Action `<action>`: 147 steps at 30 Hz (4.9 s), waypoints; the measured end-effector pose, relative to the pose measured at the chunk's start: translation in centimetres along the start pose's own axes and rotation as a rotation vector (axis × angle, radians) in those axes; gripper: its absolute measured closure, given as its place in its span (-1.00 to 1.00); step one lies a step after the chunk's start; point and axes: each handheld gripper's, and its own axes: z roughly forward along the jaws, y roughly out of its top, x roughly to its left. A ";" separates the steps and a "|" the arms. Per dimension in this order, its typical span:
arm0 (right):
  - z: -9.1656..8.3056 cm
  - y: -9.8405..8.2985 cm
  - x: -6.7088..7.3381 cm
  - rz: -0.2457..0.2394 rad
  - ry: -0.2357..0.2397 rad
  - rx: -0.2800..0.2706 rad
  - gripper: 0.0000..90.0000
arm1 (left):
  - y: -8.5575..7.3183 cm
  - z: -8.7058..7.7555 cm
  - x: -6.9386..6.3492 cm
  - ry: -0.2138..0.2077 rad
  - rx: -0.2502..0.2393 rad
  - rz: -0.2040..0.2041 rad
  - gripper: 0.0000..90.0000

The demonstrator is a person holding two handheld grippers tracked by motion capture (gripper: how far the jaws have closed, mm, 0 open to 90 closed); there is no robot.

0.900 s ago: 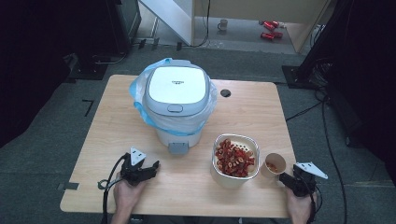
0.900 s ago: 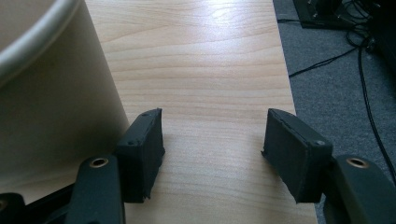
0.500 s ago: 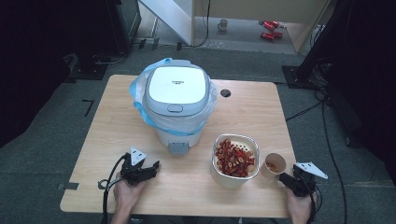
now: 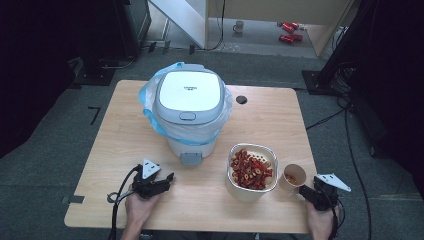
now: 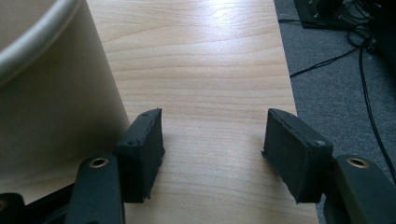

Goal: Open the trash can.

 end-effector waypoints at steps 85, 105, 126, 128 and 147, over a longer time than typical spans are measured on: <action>0.0 0.0 0.1 -0.009 0.009 0.000 -0.13 | 5.3 4.2 -3.6 -0.085 -0.097 0.093 0.25; 0.0 0.0 0.0 -0.012 0.008 -0.002 -0.13 | 4.9 4.3 -3.9 -0.065 -0.111 0.102 0.25; 0.0 0.0 0.0 -0.013 0.009 -0.001 -0.13 | 4.5 4.9 -4.3 -0.043 -0.086 0.130 0.25; 0.0 0.0 0.0 -0.011 0.009 0.000 -0.13 | 4.4 5.0 -4.4 -0.036 -0.085 0.141 0.25; -0.1 -0.1 -0.2 -0.026 0.056 0.008 -0.34 | 4.2 5.0 -4.3 -0.039 -0.093 0.126 0.26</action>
